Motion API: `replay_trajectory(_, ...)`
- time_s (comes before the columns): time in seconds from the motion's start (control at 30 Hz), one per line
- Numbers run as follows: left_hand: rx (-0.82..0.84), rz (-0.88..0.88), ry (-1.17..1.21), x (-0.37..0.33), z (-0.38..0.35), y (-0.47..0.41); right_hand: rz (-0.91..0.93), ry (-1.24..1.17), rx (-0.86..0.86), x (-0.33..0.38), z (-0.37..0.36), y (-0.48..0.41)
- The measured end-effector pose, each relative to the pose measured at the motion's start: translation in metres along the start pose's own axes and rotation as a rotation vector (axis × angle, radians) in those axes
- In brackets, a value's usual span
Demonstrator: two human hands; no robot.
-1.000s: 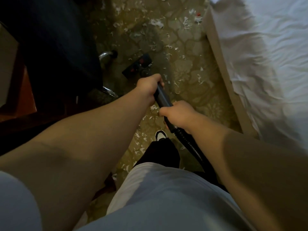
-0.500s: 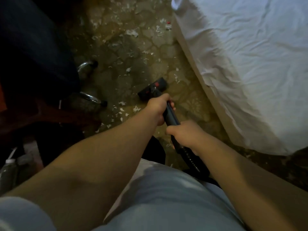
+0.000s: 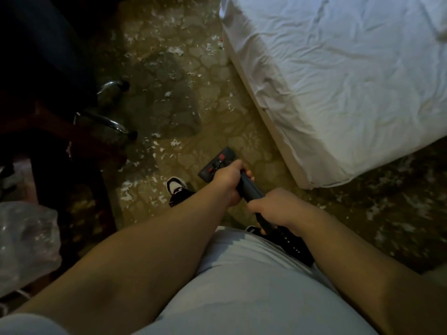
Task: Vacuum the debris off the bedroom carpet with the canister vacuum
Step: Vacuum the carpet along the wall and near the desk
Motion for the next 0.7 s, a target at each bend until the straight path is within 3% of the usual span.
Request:
replay_trajectory(0.3, -0.034, 0.022, 0.085, 0.012, 0.058, -0.001, 0.045, 0.105, 0.025, 0.007, -0.039, 0.023)
replay_trajectory(0.7, -0.146, -0.036, 0.190, -0.134, 0.208, -0.082, 0.170, 0.282, -0.003, 0.169, -0.184, -0.004)
Point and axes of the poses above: each hand's wrist, its own y-axis away from the middle knuckle, its own z-axis out of the back of the hand, x = y × z, the point moved 7 cm from there along -y, towards the middle knuckle, and after that the axes turned 15 degrees about -x, right-handed, at the moved point
